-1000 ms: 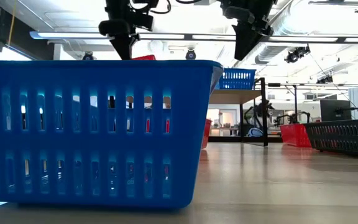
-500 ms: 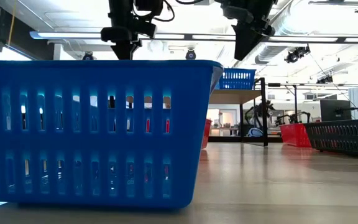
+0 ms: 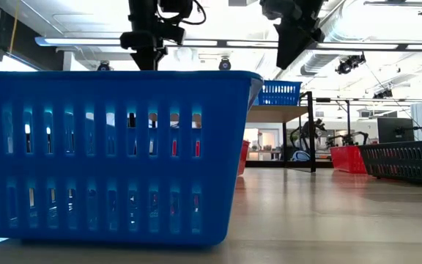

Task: Stack baskets on shelf by color
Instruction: Put the bottom right black bin on the shelf

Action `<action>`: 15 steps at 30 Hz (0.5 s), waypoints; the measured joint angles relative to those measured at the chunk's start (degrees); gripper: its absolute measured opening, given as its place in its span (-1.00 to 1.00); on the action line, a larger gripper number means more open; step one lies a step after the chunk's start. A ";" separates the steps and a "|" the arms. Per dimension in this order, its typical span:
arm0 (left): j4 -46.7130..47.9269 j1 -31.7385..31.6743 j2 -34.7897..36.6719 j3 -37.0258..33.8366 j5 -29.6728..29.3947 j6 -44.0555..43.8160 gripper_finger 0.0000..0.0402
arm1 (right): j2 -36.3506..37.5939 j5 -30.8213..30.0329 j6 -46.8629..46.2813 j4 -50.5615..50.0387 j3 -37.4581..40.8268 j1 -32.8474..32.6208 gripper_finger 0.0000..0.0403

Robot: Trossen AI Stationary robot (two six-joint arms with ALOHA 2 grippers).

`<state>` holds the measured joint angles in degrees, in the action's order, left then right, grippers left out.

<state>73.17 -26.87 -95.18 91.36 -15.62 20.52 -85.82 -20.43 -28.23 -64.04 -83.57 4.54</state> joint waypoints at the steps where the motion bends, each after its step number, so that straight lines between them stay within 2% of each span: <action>1: 0.30 0.00 0.04 0.41 -0.02 -0.28 -0.48 | 0.00 0.02 0.02 -0.02 0.01 -0.66 -0.66; 8: 2.78 0.91 0.25 6.68 0.02 -0.40 -0.45 | 0.00 2.86 0.15 -2.47 0.00 -5.62 -0.66; 15: 3.14 3.21 0.27 11.10 0.03 -0.40 -0.46 | 0.00 3.07 0.18 -7.78 0.02 -10.69 -0.66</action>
<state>76.31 -23.66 -94.91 102.46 -15.59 20.12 -85.82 -17.37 -28.04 -71.82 -83.55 -6.15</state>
